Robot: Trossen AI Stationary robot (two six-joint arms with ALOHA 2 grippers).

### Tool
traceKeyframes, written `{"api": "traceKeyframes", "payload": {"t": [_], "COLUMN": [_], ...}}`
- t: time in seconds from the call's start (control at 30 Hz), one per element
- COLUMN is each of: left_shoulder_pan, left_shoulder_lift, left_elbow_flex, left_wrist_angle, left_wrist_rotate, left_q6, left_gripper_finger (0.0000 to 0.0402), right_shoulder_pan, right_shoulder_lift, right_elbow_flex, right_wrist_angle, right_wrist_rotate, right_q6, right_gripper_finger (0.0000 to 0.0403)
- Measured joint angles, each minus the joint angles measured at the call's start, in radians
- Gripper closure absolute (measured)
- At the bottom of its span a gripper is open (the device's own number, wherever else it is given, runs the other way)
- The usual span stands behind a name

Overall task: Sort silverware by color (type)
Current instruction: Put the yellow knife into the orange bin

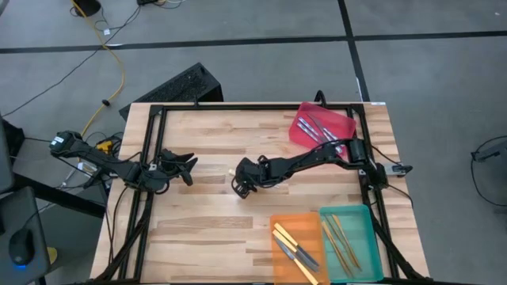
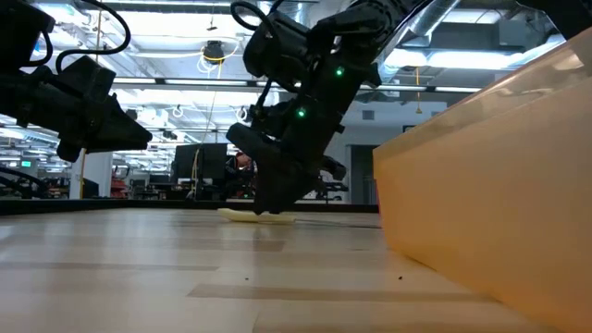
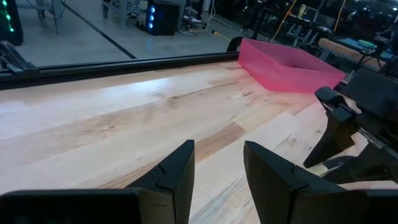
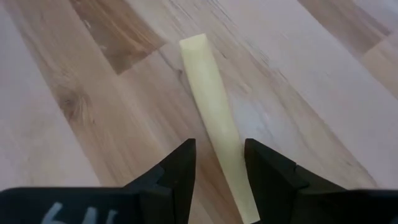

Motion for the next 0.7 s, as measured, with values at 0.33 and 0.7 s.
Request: {"api": "traceKeyframes", "payload": {"t": [0.33,0.7], "left_shoulder_pan": [0.0,0.0], "left_shoulder_lift": [0.0,0.0], "left_elbow_flex": [0.0,0.0], "left_wrist_angle": [0.0,0.0], "left_wrist_rotate": [0.001,0.003], "left_q6": [-0.015,-0.016], "left_gripper_finger": [0.028,0.028], "right_shoulder_pan": [-0.001,0.005], "right_shoulder_lift": [-0.006,-0.008], "right_elbow_flex": [-0.081,-0.096], "right_wrist_angle": [0.053,0.057], "right_wrist_rotate": [0.014,0.041], "right_q6": [-0.003,0.001], "right_gripper_finger": [0.0264,0.0357]}}
